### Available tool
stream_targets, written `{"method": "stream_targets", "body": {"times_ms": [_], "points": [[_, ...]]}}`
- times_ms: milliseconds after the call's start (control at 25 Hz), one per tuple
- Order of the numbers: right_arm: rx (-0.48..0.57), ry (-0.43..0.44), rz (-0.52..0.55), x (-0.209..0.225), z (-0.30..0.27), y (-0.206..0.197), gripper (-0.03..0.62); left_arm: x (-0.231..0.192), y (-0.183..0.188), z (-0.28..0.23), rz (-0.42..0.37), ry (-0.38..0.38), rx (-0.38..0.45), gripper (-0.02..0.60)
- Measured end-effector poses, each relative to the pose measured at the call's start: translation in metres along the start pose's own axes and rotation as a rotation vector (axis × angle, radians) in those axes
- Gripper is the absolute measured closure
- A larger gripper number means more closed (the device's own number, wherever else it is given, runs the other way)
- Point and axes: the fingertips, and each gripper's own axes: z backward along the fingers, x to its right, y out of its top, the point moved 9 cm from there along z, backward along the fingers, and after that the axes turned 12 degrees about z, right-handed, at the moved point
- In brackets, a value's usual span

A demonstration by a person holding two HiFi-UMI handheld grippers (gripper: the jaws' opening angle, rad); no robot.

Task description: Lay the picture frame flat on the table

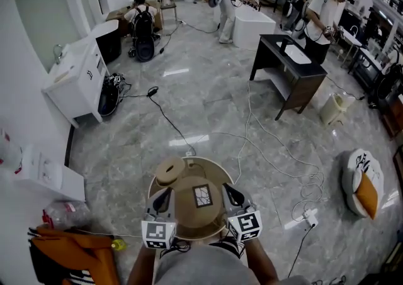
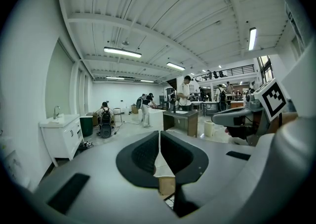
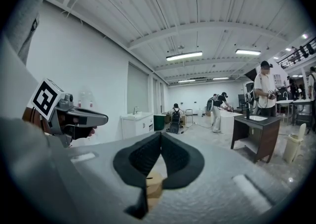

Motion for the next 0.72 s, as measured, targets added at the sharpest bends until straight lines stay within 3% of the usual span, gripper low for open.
{"method": "stream_targets", "body": {"times_ms": [720], "points": [[-0.012, 0.025, 0.018, 0.013, 0.012, -0.007, 0.595, 0.018, -0.006, -0.005, 0.045, 0.019, 0.015, 0.554]]}}
